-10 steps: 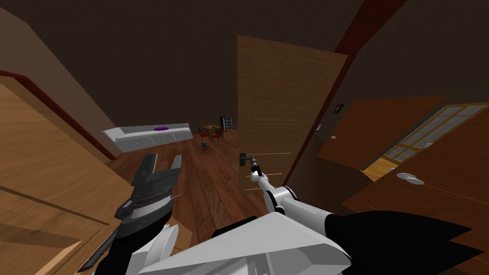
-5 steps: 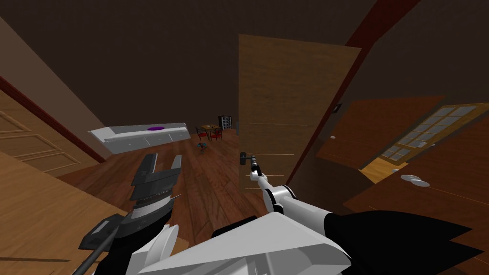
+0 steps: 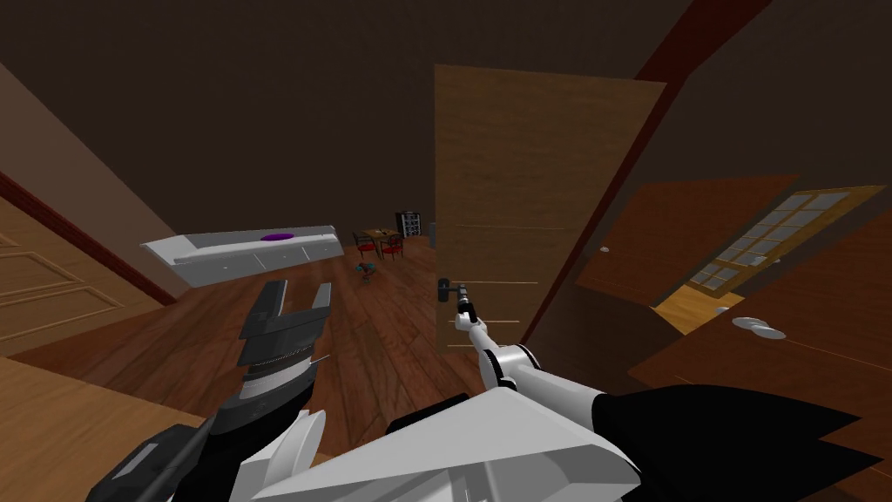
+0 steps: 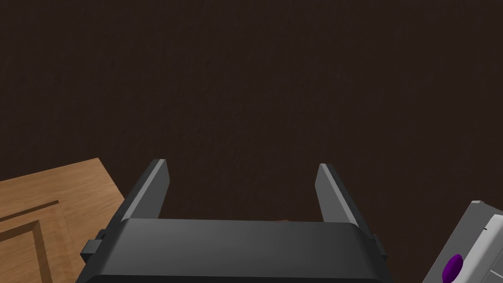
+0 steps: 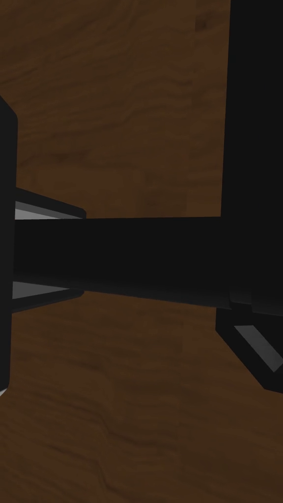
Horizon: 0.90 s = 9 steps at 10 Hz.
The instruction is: Push the door open
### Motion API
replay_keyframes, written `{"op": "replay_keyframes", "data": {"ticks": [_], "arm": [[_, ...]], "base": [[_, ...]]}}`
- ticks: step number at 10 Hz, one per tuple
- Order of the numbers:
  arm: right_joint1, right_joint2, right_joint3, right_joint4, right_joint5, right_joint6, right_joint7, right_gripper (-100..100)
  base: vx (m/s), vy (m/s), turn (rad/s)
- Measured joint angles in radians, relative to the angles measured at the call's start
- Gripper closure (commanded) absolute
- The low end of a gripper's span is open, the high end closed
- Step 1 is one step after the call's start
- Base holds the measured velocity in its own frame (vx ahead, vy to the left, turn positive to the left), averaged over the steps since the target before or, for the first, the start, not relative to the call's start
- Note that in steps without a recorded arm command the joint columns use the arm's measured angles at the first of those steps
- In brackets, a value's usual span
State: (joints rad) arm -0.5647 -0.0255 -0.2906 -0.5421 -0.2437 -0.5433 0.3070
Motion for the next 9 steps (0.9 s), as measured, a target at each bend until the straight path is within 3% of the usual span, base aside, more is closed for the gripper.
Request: {"op": "replay_keyframes", "data": {"ticks": [2,3,4,5,8,9], "arm": [[-0.039,-0.006,-0.016,0.063,-0.012,-0.026,0.017,100],[-0.072,-0.015,-0.023,0.127,-0.018,-0.056,0.017,100],[-0.031,0.0,-0.027,0.053,-0.018,-0.036,0.03,100],[-0.043,-0.003,-0.029,0.071,-0.02,-0.037,0.033,100],[-0.063,0.018,-0.069,0.119,-0.045,-0.068,0.082,100],[-0.051,0.029,-0.083,0.089,-0.053,-0.062,0.102,100]], "base": [[0.088,0.031,-0.042],[0.086,0.033,-0.017],[0.039,0.012,-0.018],[0.106,0.038,-0.086],[0.171,0.101,-0.102],[0.17,0.067,-0.09]]}}
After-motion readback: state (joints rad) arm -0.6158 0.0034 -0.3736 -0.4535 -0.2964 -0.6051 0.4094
